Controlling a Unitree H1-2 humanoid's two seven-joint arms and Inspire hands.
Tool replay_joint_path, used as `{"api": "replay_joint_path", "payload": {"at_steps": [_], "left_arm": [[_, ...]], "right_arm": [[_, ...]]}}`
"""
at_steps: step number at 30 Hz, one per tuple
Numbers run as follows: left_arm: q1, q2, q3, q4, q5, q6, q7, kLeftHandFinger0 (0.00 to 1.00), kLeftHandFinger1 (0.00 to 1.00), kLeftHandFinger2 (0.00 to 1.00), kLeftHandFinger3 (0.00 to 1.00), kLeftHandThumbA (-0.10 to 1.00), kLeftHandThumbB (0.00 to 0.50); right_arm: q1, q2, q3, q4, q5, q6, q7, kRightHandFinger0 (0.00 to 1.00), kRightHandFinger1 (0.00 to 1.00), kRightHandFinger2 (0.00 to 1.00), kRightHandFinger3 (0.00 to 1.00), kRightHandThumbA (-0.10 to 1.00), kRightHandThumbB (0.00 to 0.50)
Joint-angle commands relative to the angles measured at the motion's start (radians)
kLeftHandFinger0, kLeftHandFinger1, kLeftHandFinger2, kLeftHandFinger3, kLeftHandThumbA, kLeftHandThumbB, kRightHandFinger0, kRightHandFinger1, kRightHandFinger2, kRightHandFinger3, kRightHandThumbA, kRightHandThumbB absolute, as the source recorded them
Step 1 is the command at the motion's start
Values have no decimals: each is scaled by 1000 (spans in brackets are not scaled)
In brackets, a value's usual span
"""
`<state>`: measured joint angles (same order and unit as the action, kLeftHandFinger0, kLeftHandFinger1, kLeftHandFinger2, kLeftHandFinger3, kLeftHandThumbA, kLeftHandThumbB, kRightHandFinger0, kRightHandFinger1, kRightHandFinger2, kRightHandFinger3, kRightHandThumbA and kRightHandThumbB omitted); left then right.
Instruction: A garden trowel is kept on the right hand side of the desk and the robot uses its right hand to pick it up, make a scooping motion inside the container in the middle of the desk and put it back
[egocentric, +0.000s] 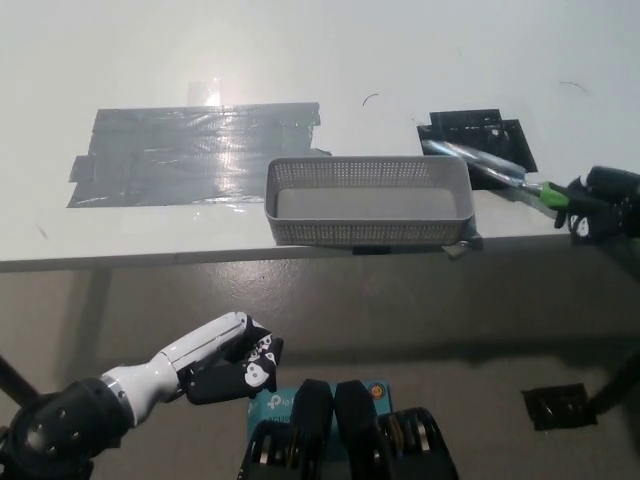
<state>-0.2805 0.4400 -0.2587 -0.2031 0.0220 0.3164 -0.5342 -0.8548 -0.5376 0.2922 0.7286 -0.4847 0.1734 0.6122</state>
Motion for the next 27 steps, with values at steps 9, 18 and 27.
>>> {"api": "replay_joint_path", "payload": {"at_steps": [9,18,27], "left_arm": [[21,37,13,-44,-8,2,-18,278,287,370,436,-87,491],[31,26,13,-53,-10,13,-13,243,256,315,418,-100,493],[15,27,7,-46,-3,10,-16,245,256,299,409,-100,500]], "right_arm": [[-142,-50,-4,205,-20,-17,-213,0,194,476,263,-100,138],[-191,-15,-68,203,29,58,-244,0,174,475,228,-100,190],[-177,25,36,180,-35,4,-240,138,515,757,534,-100,75]]}}
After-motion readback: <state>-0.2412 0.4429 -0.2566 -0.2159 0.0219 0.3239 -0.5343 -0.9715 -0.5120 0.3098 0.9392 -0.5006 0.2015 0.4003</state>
